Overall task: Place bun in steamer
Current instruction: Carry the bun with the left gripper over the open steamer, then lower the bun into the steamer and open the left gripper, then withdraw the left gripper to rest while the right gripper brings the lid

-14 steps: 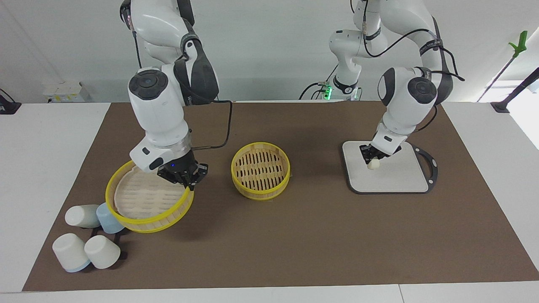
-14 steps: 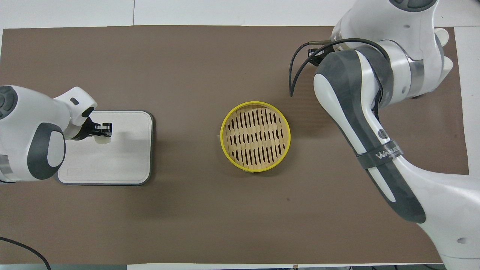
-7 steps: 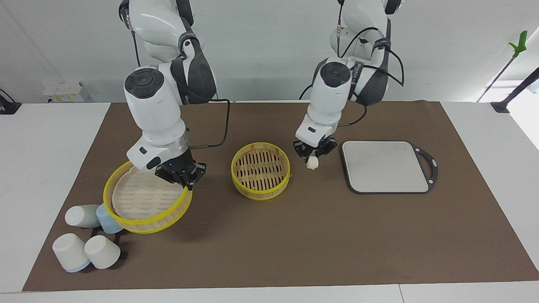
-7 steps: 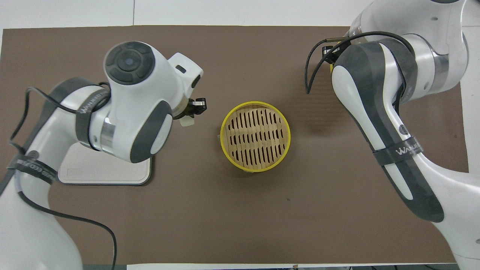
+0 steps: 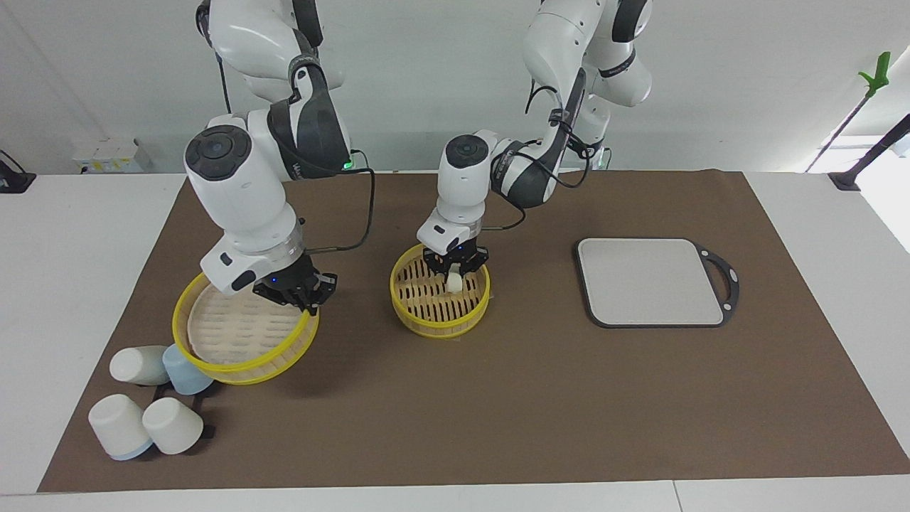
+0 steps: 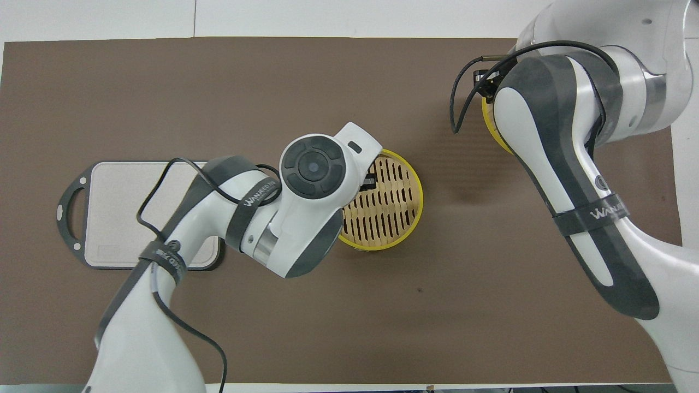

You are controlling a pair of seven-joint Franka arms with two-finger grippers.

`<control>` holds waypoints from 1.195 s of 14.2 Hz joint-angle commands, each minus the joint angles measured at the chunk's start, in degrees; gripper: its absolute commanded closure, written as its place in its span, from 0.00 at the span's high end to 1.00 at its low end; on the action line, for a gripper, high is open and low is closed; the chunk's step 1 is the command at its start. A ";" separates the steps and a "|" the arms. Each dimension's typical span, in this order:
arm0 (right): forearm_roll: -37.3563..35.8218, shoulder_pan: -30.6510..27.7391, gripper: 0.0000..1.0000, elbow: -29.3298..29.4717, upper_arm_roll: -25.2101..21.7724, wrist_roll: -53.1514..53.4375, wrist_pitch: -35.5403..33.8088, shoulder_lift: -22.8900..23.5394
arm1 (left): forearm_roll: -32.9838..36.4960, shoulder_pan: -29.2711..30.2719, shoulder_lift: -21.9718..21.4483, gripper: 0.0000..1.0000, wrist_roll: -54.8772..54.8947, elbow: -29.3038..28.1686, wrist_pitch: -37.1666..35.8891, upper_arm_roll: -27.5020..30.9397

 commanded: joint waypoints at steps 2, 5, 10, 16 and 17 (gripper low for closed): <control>0.90 -0.16 0.00 -2.49 0.16 -1.59 -0.24 -1.89 | -0.73 -1.86 1.11 0.45 -3.03 -1.05 3.53 0.94; 0.02 0.45 0.00 -3.64 -0.01 -0.97 -0.68 -2.50 | -0.73 -1.86 0.93 1.00 -4.71 -0.61 2.48 1.03; -2.18 1.95 0.00 -4.25 0.08 2.89 0.11 -2.68 | -0.73 3.83 -6.08 1.00 -3.57 -0.70 -6.55 0.95; -2.45 4.66 0.00 -4.69 0.16 7.62 0.37 -3.03 | -0.64 15.43 -13.65 1.00 4.84 -0.35 -18.69 1.65; -2.27 6.41 0.00 -4.69 0.16 9.90 1.33 -3.03 | -0.64 18.50 -14.96 1.00 7.83 -0.35 -20.45 1.65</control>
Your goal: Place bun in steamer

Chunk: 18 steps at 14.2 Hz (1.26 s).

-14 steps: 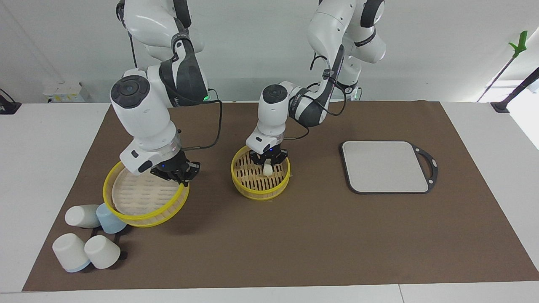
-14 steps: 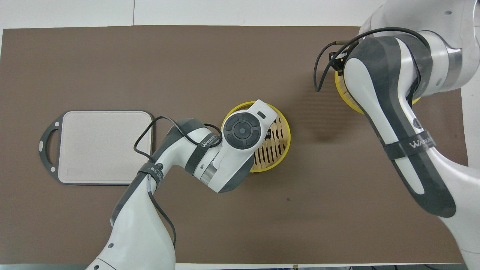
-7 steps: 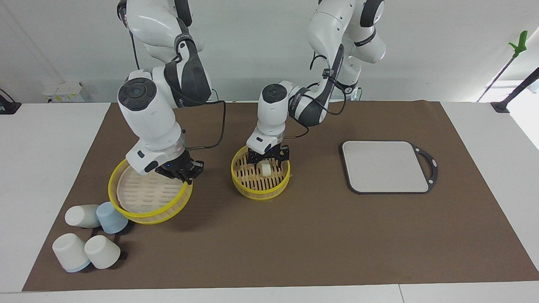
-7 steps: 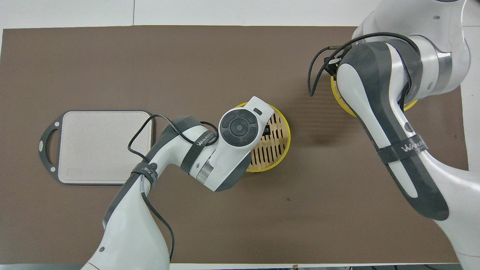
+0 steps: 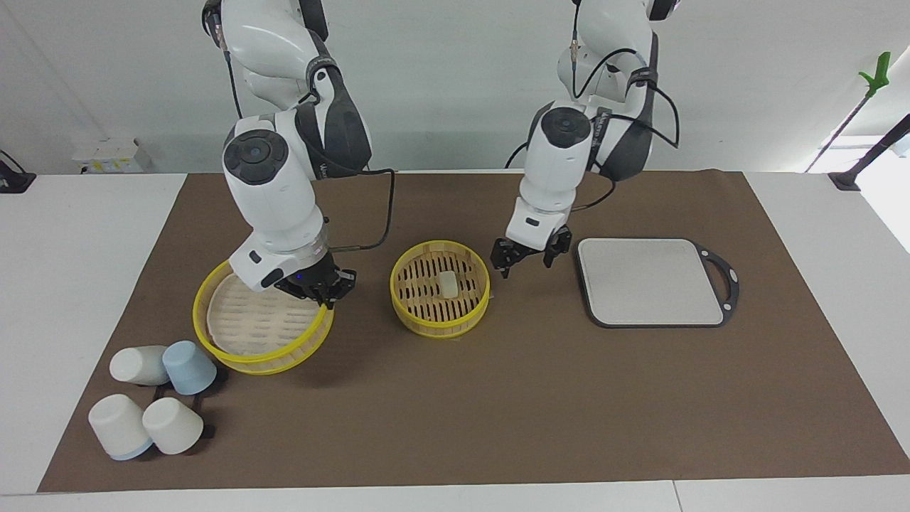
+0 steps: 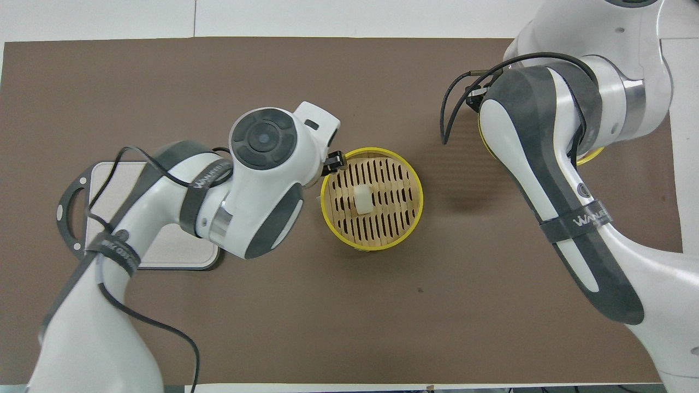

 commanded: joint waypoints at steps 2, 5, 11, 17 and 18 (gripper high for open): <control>-0.54 5.90 0.00 -2.62 0.13 9.40 3.15 -2.42 | -0.63 10.16 -5.34 1.00 10.82 -0.96 -6.51 -0.35; -0.36 12.05 0.00 -3.41 0.13 17.66 5.08 -2.42 | -0.63 17.55 -7.81 1.00 19.97 -0.88 -9.77 -0.35; -0.36 20.68 0.00 -2.88 0.13 27.70 10.88 1.88 | 1.03 29.61 -10.45 1.00 38.53 0.96 -15.38 0.00; -0.27 24.46 0.00 -2.97 0.22 30.34 13.26 4.69 | 2.62 29.35 -11.51 1.00 38.54 3.51 -21.36 -0.09; -0.27 24.99 0.00 -3.06 0.22 30.78 13.43 5.13 | 2.62 28.83 -11.51 1.00 38.54 4.82 -22.85 -0.09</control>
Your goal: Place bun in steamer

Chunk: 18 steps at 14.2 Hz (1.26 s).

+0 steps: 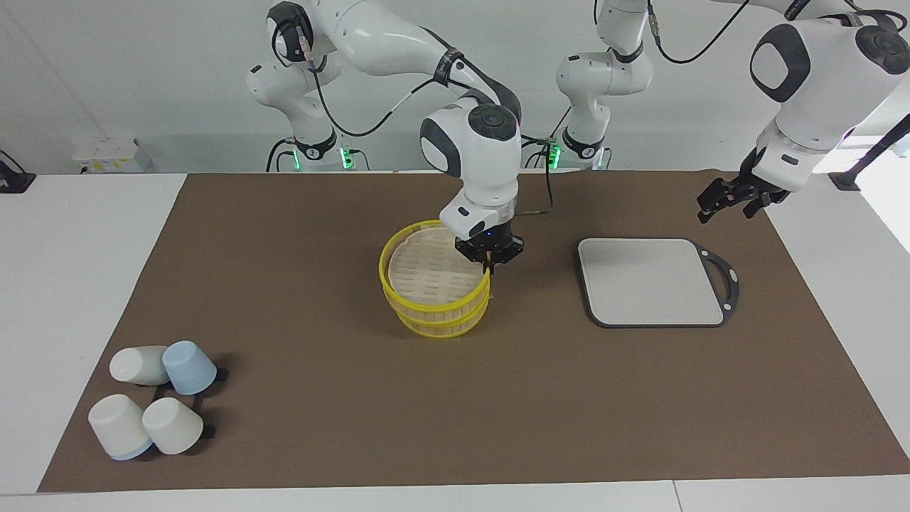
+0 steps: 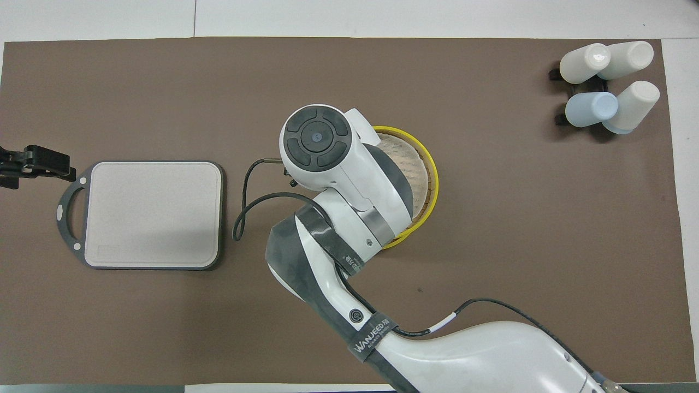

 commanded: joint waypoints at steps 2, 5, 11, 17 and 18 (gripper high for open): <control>-0.31 0.86 0.00 -0.69 0.00 1.88 1.09 0.75 | 0.84 -1.11 -0.46 1.00 -0.11 4.32 -6.28 -0.33; -0.31 0.94 0.00 -2.09 0.00 1.88 2.85 0.75 | -0.48 -4.17 -2.65 1.00 -0.55 4.15 -6.98 0.19; -0.31 0.77 0.00 -4.82 0.00 1.88 5.05 0.31 | -0.31 -7.53 -3.80 1.00 0.06 3.79 -6.37 2.12; -0.31 0.85 0.00 -4.29 -0.09 2.15 1.88 0.05 | 2.33 -7.53 -3.45 1.00 2.00 4.15 -5.05 1.95; -0.31 0.77 0.00 -4.38 -0.09 2.15 1.88 0.05 | 2.42 -7.53 -3.45 1.00 2.00 4.15 -4.97 1.95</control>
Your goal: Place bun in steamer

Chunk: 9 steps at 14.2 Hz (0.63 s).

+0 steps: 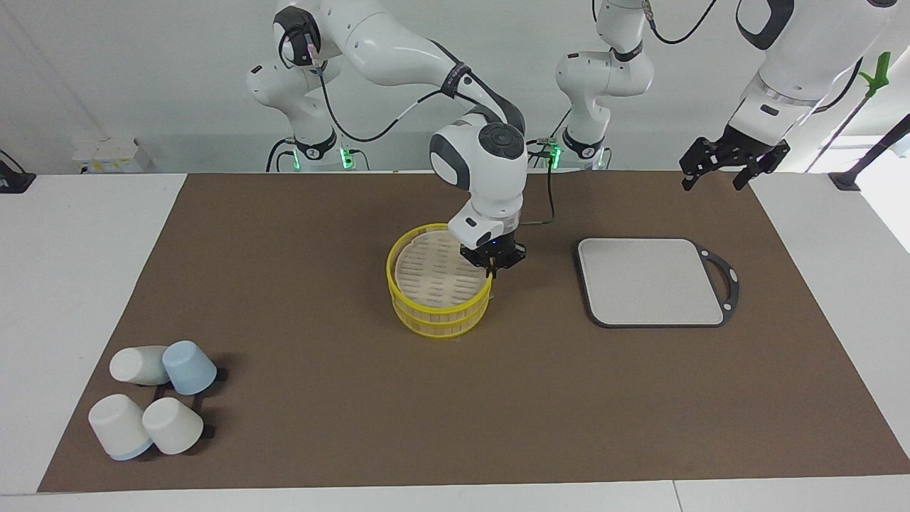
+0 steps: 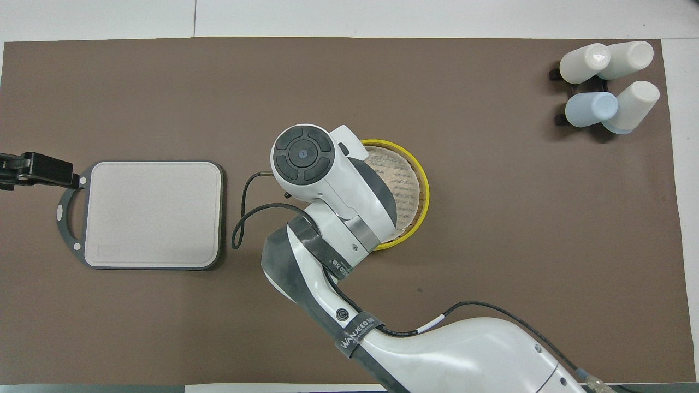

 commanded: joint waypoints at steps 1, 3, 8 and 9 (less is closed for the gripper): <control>-0.33 -0.23 0.00 -2.02 0.13 1.32 -0.31 -1.25 | 1.46 -1.05 0.07 1.00 0.85 0.09 0.70 0.82; -0.33 -0.14 0.00 -2.03 0.22 1.49 -0.39 -1.25 | 1.37 -0.35 -0.19 1.00 0.84 0.09 0.70 0.38; -0.50 0.12 0.00 -2.29 0.22 4.57 -0.48 -1.77 | 1.28 -0.35 -0.28 1.00 0.76 -0.35 1.58 0.47; -0.50 0.12 0.00 -2.29 0.22 4.66 -0.48 -1.86 | 1.28 -0.26 -0.37 1.00 0.76 -0.44 1.58 0.55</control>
